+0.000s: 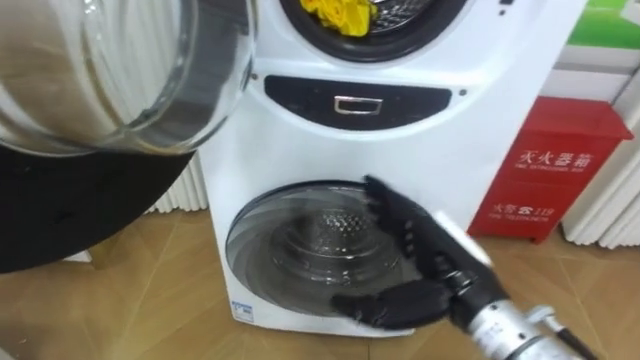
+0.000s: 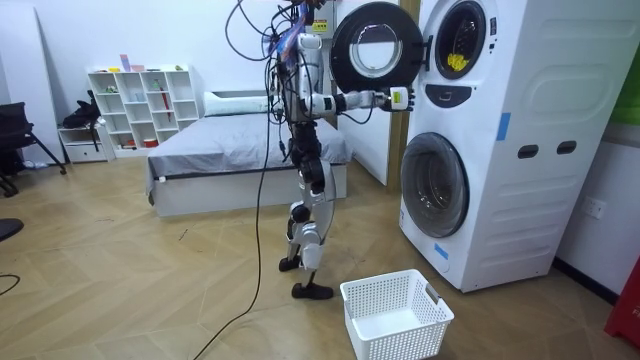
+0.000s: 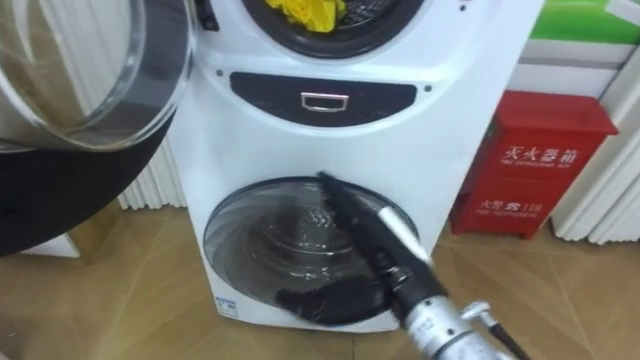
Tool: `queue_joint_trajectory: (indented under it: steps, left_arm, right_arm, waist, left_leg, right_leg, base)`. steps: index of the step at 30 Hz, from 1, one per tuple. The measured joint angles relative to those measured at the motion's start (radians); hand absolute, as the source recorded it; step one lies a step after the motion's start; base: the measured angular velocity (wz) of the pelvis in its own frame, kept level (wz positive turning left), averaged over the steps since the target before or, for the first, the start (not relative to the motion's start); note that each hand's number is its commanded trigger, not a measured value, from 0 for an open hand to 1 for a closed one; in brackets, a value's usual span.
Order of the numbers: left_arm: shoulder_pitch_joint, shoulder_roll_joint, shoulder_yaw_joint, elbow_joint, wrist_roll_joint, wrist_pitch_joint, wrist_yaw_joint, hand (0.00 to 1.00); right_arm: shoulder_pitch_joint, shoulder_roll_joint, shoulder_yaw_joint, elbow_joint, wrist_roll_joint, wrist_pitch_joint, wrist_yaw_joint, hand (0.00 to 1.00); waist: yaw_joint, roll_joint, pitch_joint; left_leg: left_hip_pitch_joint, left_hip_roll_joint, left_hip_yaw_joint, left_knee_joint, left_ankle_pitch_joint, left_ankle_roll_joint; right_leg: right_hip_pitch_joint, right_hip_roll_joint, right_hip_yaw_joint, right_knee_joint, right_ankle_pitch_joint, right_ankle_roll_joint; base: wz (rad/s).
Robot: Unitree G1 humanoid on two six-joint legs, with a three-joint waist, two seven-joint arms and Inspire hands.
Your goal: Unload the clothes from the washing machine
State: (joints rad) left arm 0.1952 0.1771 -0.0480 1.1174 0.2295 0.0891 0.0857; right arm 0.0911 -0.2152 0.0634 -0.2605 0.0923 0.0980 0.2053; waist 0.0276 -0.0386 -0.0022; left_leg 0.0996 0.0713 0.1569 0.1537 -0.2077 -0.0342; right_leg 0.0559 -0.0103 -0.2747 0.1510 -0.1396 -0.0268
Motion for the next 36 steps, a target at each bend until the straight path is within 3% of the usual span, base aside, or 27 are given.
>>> queue_joint_trajectory:
  steps: [6,12,15,16,17,20,21,22,25,26,28,29,31,33,35,36]
  left_arm:
    - [0.001,-0.002,0.001,0.001,0.006,-0.004,0.000,0.00]
    - [0.001,-0.003,0.036,-0.001,0.009,-0.004,0.001,0.00]
    - [0.003,-0.001,0.045,0.002,0.009,-0.004,0.008,0.00]
    - [0.003,0.000,0.046,0.003,0.009,-0.004,0.018,0.00]
    - [0.010,0.000,0.048,0.006,0.009,-0.005,0.021,0.00]
    - [0.010,0.011,0.065,0.020,0.008,-0.006,0.033,0.00]
    - [0.018,0.013,0.064,0.019,0.010,-0.006,0.033,0.00]
    - [0.027,0.010,0.063,0.017,0.009,-0.005,0.033,0.00]
    - [0.046,-0.003,0.065,0.017,0.008,0.009,0.033,0.00]
    - [0.043,-0.004,0.065,0.017,0.008,0.014,0.033,0.00]
    - [0.029,-0.012,0.064,0.016,0.009,0.016,0.033,0.00]
    - [0.030,-0.012,0.064,0.013,0.009,0.016,0.033,0.00]
    - [0.040,-0.008,0.064,0.012,0.002,0.028,0.033,0.00]
    - [0.043,-0.007,0.063,0.011,0.000,0.036,0.033,0.00]
    - [0.037,-0.006,0.064,0.005,0.001,0.036,0.033,0.00]
    - [0.024,-0.010,0.065,0.002,0.003,0.035,0.033,0.00]
  right_arm:
    - [-0.051,0.006,-0.019,-0.041,0.026,-0.002,-0.042,0.00]
    - [-0.138,0.007,-0.017,-0.106,0.027,-0.012,-0.044,0.00]
    - [-0.203,0.007,-0.018,-0.113,0.036,-0.015,-0.049,0.00]
    - [-0.223,0.007,-0.019,-0.111,0.061,-0.015,-0.060,0.00]
    - [-0.230,0.008,-0.019,-0.111,0.060,-0.016,-0.064,0.00]
    - [-0.246,0.009,-0.022,-0.110,0.038,-0.027,-0.081,0.00]
    - [-0.248,0.008,-0.023,-0.103,0.035,-0.034,-0.086,0.00]
    - [-0.254,0.009,-0.022,-0.100,0.040,-0.034,-0.095,0.00]
    - [-0.288,0.005,-0.019,-0.085,0.070,-0.045,-0.126,0.00]
    - [-0.293,0.001,-0.021,-0.080,0.072,-0.053,-0.134,0.00]
    - [-0.310,-0.001,-0.025,-0.059,0.076,-0.053,-0.159,0.00]
    - [-0.311,-0.001,-0.025,-0.059,0.078,-0.053,-0.159,0.00]
    - [-0.312,-0.001,-0.020,-0.054,0.106,-0.053,-0.163,0.00]
    - [-0.312,-0.003,-0.015,-0.052,0.147,-0.053,-0.182,0.00]
    - [-0.315,-0.007,-0.005,-0.052,0.150,-0.053,-0.193,0.00]
    - [-0.315,-0.006,-0.004,-0.047,0.143,-0.053,-0.188,0.00]
  waist:
    - [0.003,0.006,0.0000]
    - [0.009,-0.009,-0.0028]
    - [0.009,-0.025,0.0044]
    - [0.011,-0.027,0.0103]
    - [0.015,-0.030,0.0101]
    - [0.031,-0.051,0.0131]
    - [0.034,-0.056,0.0133]
    - [0.043,-0.052,0.0129]
    - [0.048,-0.045,0.0143]
    - [0.042,-0.045,0.0145]
    - [0.041,-0.051,0.0149]
    - [0.048,-0.048,0.0148]
    - [0.057,-0.044,0.0154]
    - [0.056,-0.050,0.0072]
    - [0.051,-0.075,-0.0035]
    - [0.051,-0.073,-0.0017]
  left_leg:
    - [0.014,0.004,0.033,-0.002,0.000,0.000]
    - [0.014,0.003,0.032,0.002,0.000,0.000]
    - [0.011,0.004,0.033,0.028,-0.001,-0.001]
    - [0.011,0.006,0.034,0.046,-0.005,-0.008]
    - [0.009,0.007,0.034,0.055,-0.006,-0.009]
    - [-0.030,0.028,0.033,0.175,-0.028,-0.028]
    - [-0.062,0.045,0.031,0.264,-0.040,-0.029]
    - [-0.094,0.067,0.031,0.350,-0.047,-0.029]
    - [-0.163,0.104,0.029,0.472,-0.051,-0.028]
    - [-0.181,0.101,0.027,0.461,-0.055,-0.026]
    - [-0.258,0.073,0.032,0.369,-0.059,-0.024]
    - [-0.276,0.068,0.034,0.334,-0.050,-0.028]
    - [-0.319,0.052,0.033,0.230,0.069,-0.009]
    - [-0.313,0.035,0.035,0.200,0.134,0.013]
    - [-0.297,0.017,0.042,0.195,0.129,0.019]
    - [-0.293,0.018,0.041,0.205,0.116,0.021]
  right_leg:
    - [0.001,0.002,0.029,0.003,-0.001,-0.001]
    - [0.001,0.004,0.030,0.004,-0.003,-0.001]
    - [-0.003,0.001,0.028,0.026,-0.017,-0.004]
    - [-0.002,-0.001,0.028,0.040,-0.026,-0.007]
    - [0.000,-0.001,0.028,0.045,-0.031,-0.009]
    - [0.010,0.004,0.022,0.063,-0.064,-0.023]
    - [0.012,0.004,0.022,0.074,-0.081,-0.030]
    - [0.019,0.011,0.024,0.083,-0.090,-0.041]
    - [0.034,0.025,0.017,0.108,-0.110,-0.068]
    - [0.034,0.028,0.025,0.106,-0.112,-0.071]
    - [0.034,0.027,0.051,0.100,-0.119,-0.078]
    - [0.037,0.027,0.053,0.097,-0.121,-0.078]
    - [0.068,0.022,0.054,0.082,-0.135,-0.068]
    - [0.088,0.010,0.053,0.071,-0.150,-0.052]
    - [0.087,-0.006,0.051,0.067,-0.151,-0.038]
    - [0.092,-0.007,0.053,0.069,-0.142,-0.023]
  base:
    - [-0.10]
    - [0.00]
    - [0.00]
    - [0.00]
    - [0.00]
    - [0.09]
    - [0.00]
    - [0.00]
    - [0.00]
    - [0.43]
    - [0.23]
    - [-0.16]
    - [-0.16]
    - [0.04]
    - [0.07]
    - [0.00]
